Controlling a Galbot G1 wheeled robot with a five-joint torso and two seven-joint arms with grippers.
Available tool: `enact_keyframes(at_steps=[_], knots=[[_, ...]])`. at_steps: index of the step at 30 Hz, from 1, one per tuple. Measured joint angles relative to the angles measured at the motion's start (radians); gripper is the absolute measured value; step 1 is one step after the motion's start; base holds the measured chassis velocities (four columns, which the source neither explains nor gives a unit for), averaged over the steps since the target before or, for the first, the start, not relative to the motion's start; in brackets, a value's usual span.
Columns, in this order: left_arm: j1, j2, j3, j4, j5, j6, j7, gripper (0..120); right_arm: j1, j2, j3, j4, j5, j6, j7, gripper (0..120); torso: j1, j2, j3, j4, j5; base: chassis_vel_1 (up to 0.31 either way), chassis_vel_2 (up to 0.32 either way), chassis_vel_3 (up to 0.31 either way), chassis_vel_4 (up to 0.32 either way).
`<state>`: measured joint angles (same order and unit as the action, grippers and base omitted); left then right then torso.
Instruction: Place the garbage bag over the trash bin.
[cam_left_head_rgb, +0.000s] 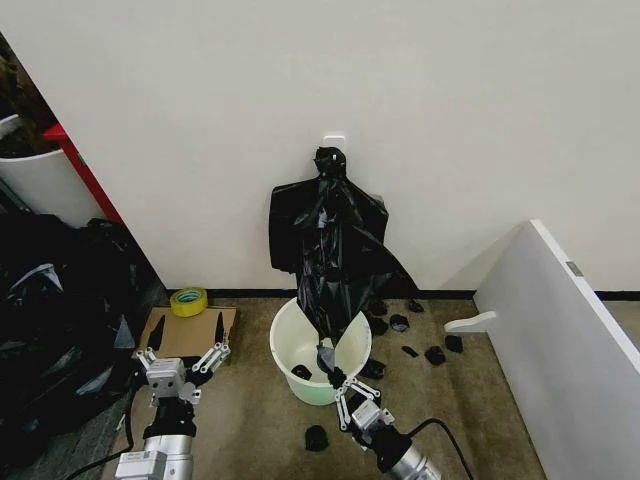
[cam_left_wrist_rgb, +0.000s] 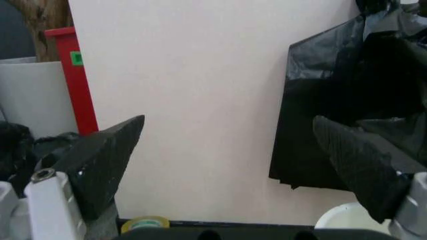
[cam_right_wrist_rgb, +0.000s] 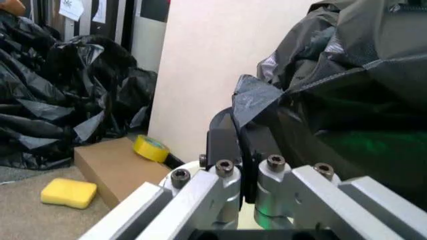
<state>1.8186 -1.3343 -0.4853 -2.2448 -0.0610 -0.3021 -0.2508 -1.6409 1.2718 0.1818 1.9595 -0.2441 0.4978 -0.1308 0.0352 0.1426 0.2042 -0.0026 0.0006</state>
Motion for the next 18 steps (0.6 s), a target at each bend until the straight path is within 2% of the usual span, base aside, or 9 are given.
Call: enact_keyframes(at_steps=[18], knots=[[-0.002, 0.003, -0.001, 0.006, 0.006, -0.004, 0.004, 98, -0.009, -0.004, 0.002, -0.023, -0.074, 0.05, -0.02, 0, 0.0, 0.0, 0.0, 0.0, 0.0, 0.0, 0.0, 0.0, 0.0]])
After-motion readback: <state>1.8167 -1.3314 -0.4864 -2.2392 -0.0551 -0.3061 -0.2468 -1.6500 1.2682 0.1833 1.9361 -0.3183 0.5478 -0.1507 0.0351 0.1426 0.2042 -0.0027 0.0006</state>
